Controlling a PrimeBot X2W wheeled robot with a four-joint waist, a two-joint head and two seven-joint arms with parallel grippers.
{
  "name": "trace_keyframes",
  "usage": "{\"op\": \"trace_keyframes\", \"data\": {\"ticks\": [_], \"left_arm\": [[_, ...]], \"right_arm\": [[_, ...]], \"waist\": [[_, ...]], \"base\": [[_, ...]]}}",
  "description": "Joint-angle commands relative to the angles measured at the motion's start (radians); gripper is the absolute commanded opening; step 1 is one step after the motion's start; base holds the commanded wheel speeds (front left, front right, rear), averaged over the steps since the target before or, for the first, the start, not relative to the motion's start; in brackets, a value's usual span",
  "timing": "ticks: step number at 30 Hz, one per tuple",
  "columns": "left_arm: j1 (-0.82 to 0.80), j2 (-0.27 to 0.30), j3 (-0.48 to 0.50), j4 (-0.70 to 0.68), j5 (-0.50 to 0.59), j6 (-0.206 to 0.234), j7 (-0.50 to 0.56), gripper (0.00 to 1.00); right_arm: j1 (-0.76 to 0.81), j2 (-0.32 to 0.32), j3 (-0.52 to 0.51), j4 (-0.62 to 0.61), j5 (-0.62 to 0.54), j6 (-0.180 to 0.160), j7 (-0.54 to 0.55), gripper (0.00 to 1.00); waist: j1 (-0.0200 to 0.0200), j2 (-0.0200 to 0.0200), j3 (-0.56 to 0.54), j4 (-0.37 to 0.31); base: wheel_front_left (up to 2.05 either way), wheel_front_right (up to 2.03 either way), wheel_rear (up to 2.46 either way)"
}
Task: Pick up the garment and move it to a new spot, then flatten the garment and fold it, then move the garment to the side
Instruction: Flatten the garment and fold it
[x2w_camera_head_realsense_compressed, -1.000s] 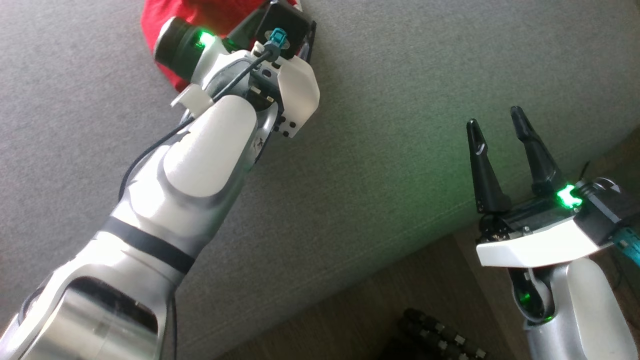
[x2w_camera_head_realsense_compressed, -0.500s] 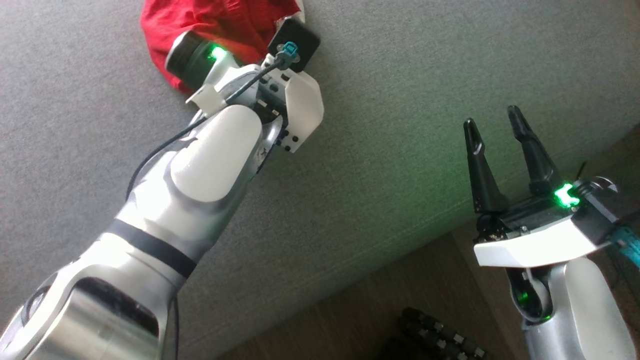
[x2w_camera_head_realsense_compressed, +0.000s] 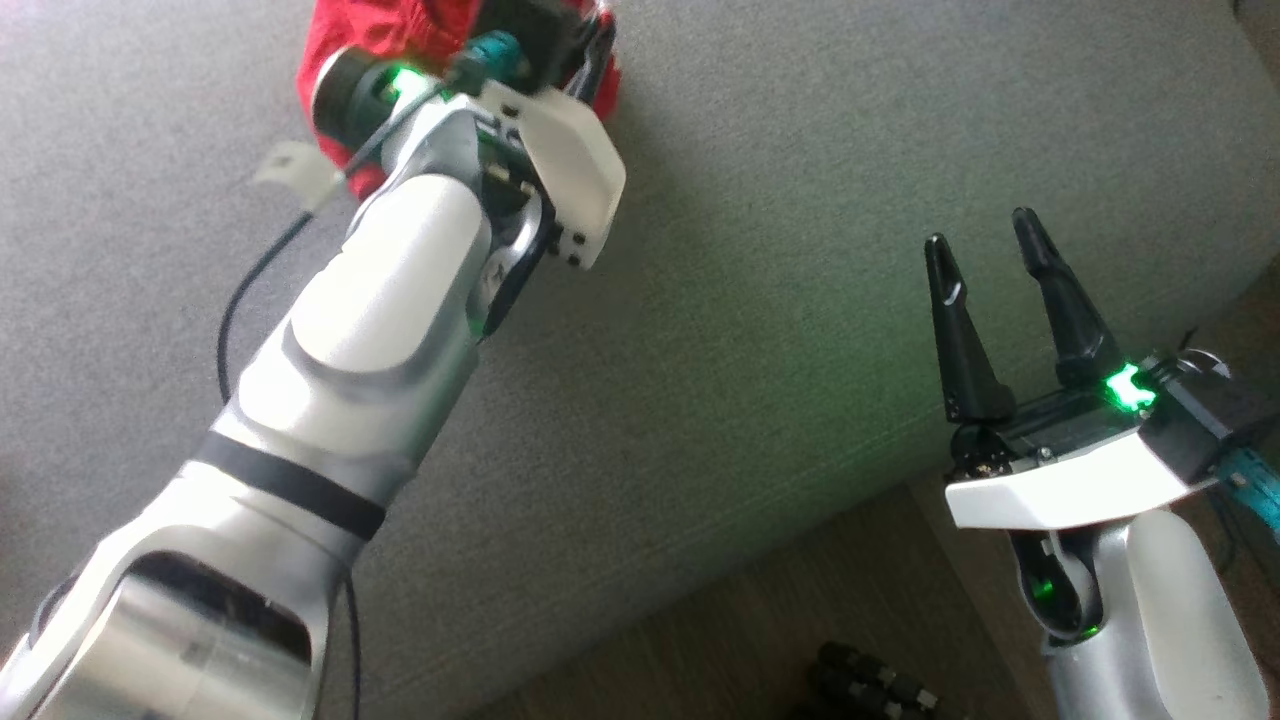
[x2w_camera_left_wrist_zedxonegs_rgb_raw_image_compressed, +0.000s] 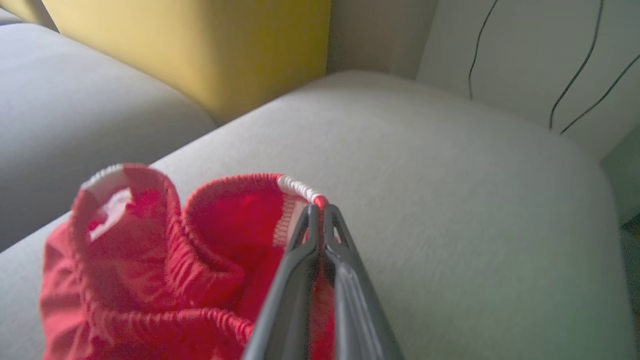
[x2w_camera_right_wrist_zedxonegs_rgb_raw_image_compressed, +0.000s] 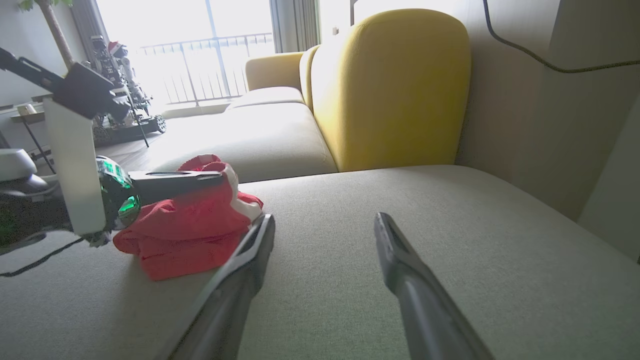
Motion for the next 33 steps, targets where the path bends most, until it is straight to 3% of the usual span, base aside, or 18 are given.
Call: {"op": "trace_keyframes", "data": {"ticks": [1,5,10,16,20,27,33], "left_arm": [[-0.045,0.002,0.043,-0.053,-0.024,-0.013,-0.021,0.0],[-0.127,0.0,0.094,-0.135,-0.101,-0.07,-0.074,0.0],[-0.225,0.007,0.155,-0.214,-0.178,-0.106,-0.062,0.0],[-0.267,0.019,0.246,-0.36,-0.288,-0.102,-0.03,0.0],[-0.098,0.105,0.267,-0.471,-0.314,-0.071,0.001,0.0],[0.383,0.272,0.296,-0.598,-0.371,-0.034,-0.036,0.0],[0.579,0.307,0.315,-0.587,-0.4,-0.035,-0.112,0.0]], "right_arm": [[0.0,-0.008,0.02,-0.027,0.004,0.0,-0.006,1.0],[0.003,-0.008,0.029,-0.021,0.008,0.0,-0.006,1.0],[0.003,-0.008,0.029,-0.031,-0.005,0.0,-0.006,1.0],[0.002,-0.008,0.024,-0.042,-0.016,0.0,-0.006,1.0],[0.01,-0.008,0.015,-0.047,-0.007,0.0,-0.006,1.0],[0.022,-0.008,-0.013,-0.057,-0.034,0.0,-0.006,1.0],[0.02,-0.008,-0.034,-0.049,-0.045,0.0,-0.006,1.0]], "waist": [[0.0,0.0,-0.014,0.001],[0.0,0.0,-0.048,-0.006],[0.0,0.0,-0.081,0.0],[0.0,0.0,-0.096,0.046],[0.0,0.0,-0.104,0.079],[0.0,0.0,-0.087,0.152],[0.0,0.0,-0.074,0.219]], "base": [[0.0,0.0,0.0],[0.0,0.0,0.0],[0.0,0.0,0.0],[0.0,0.0,0.0],[0.0,0.0,0.0],[0.0,0.0,0.0],[0.0,0.0,0.0]]}}
